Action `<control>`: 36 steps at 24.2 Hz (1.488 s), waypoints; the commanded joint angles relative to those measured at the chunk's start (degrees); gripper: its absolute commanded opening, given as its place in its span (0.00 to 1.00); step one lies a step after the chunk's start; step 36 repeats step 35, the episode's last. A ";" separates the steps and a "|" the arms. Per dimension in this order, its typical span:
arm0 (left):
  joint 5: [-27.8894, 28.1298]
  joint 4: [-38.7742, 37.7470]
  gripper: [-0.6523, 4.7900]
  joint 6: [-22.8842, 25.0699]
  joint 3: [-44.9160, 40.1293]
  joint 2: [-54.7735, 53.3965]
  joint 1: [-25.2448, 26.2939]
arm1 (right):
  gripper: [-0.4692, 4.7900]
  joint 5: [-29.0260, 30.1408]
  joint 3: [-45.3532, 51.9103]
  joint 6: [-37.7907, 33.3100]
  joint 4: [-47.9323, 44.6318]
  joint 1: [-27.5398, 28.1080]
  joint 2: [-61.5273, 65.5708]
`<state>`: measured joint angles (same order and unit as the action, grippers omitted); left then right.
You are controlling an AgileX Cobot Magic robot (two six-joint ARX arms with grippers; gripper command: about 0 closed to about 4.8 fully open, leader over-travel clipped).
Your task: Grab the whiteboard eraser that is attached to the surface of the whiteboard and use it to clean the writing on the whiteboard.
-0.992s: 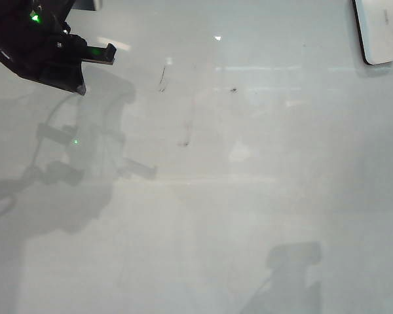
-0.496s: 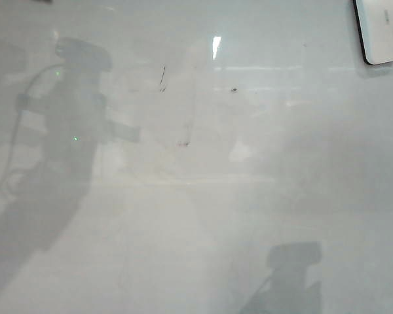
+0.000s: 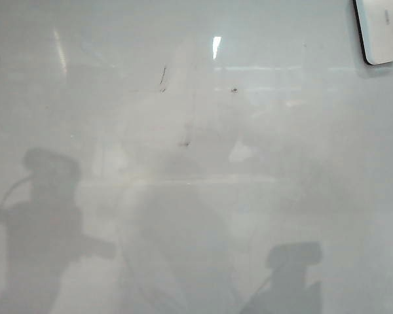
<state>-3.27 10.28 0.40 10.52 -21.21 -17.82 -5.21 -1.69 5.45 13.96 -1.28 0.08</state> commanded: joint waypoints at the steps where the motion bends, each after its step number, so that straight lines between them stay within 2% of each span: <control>1: -0.66 0.76 0.12 -1.55 -4.09 5.92 2.71 | 0.09 -0.22 0.02 0.13 -0.48 -0.04 0.02; 4: -0.44 -2.69 0.12 -4.09 -8.20 13.64 5.16 | 0.09 -0.22 0.02 0.13 -0.50 -0.04 0.02; 6: -0.61 -5.27 0.12 -4.13 -9.38 16.87 6.75 | 0.09 -0.24 0.04 0.13 -0.48 -0.04 0.02; 10: -0.42 -14.10 0.12 -4.28 -9.55 19.87 8.90 | 0.09 -0.24 0.02 0.13 -0.50 -0.04 0.02; 17: -0.50 -20.20 0.12 -4.76 -10.01 20.81 13.92 | 0.09 -0.24 0.02 0.13 -0.50 -0.04 0.02; 22: -0.48 -20.55 0.12 -5.53 -10.01 20.81 16.66 | 0.09 -0.22 0.02 0.13 -0.50 -0.04 0.02; 36: -0.48 -20.52 0.12 -5.33 -10.01 20.81 16.63 | 0.09 -0.24 0.02 0.13 -0.50 -0.04 0.02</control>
